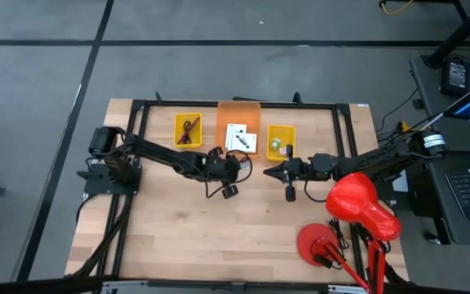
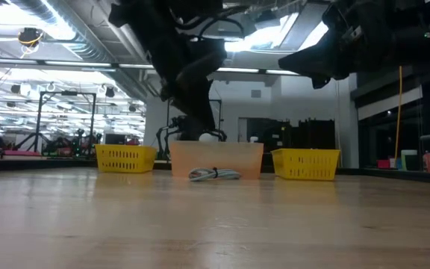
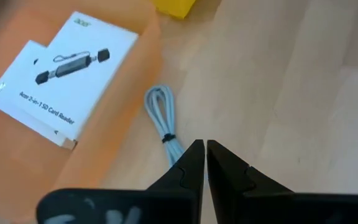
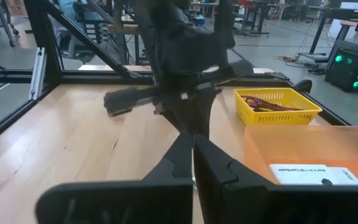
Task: Pick and place items into bin
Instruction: Put the blue charger cable into the left yellow bin
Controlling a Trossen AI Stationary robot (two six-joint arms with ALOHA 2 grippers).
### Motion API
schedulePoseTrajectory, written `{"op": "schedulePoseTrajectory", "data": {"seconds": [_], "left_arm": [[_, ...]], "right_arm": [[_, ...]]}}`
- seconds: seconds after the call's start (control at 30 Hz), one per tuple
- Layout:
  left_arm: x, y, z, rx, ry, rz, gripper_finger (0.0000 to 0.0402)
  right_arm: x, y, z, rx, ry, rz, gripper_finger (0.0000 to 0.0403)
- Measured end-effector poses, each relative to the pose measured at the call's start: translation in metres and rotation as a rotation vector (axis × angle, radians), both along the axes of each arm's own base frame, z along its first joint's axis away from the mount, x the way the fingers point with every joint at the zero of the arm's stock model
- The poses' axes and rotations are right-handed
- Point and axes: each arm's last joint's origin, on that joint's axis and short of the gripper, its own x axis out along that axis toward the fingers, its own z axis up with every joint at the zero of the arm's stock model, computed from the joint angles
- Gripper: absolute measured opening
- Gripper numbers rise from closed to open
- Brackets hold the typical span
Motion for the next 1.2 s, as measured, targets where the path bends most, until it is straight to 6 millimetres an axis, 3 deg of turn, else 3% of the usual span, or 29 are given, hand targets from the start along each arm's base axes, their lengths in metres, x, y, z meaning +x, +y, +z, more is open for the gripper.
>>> {"op": "schedulePoseTrajectory", "data": {"seconds": [0.23, 0.77, 1.2], "left_arm": [[0.001, 0.0, -0.004, 0.126, 0.065, -0.091, 0.0042], [0.004, 0.002, -0.014, 0.019, 0.028, 0.043, 0.0144], [0.012, 0.011, -0.064, -0.017, 0.141, 0.139, 0.0148]], "right_arm": [[0.0, -0.001, 0.001, -0.026, -0.006, -0.005, 0.0], [0.0, -0.003, 0.001, -0.024, -0.006, -0.011, 0.0], [0.0, -0.003, 0.001, -0.02, -0.007, -0.01, 0.0]]}}
